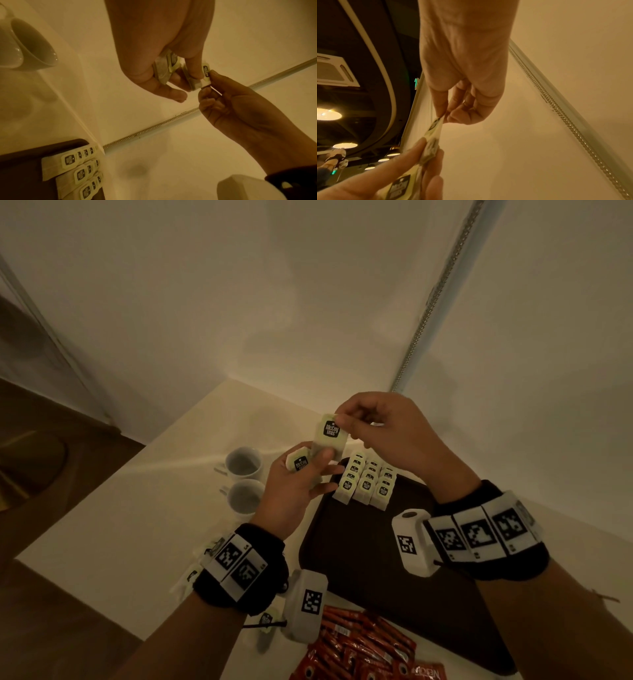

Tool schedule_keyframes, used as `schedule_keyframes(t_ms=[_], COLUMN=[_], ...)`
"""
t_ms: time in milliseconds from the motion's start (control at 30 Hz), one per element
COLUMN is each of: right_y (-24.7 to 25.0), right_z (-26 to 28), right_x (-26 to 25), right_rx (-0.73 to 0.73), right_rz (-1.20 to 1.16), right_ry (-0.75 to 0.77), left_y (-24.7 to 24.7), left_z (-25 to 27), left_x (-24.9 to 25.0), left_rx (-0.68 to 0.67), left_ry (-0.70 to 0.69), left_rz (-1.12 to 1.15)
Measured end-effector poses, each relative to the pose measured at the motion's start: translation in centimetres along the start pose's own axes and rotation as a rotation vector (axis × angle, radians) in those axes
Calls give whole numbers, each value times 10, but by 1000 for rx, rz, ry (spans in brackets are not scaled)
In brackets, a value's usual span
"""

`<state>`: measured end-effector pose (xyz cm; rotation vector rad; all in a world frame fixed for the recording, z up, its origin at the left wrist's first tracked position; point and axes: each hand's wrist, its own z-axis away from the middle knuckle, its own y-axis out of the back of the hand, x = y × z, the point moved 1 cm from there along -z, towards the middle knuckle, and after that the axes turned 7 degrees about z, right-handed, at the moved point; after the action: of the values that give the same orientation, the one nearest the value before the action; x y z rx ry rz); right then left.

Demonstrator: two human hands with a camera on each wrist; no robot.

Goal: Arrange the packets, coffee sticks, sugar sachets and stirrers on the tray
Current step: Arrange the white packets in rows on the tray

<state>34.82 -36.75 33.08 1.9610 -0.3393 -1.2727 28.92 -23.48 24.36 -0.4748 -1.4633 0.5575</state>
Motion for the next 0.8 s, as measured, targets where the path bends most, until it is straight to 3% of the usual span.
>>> schedule_keyframes(t_ms=[133,300,533,800], right_y=[2,-12,-72,-90], right_z=[5,17,38,27], right_x=[13,75,170,214], right_rx=[-2,-30,-378,-177], right_rz=[-72,-18,213,224], right_ry=[-43,-218,-485,-588], left_y=[6,31,50,58], left_z=[-2,-9,-19,-26], left_x=[-8,-14,-12,-14], left_rx=[33,218,247,276], left_ry=[37,172,263,253], left_rz=[-28,125,210,208])
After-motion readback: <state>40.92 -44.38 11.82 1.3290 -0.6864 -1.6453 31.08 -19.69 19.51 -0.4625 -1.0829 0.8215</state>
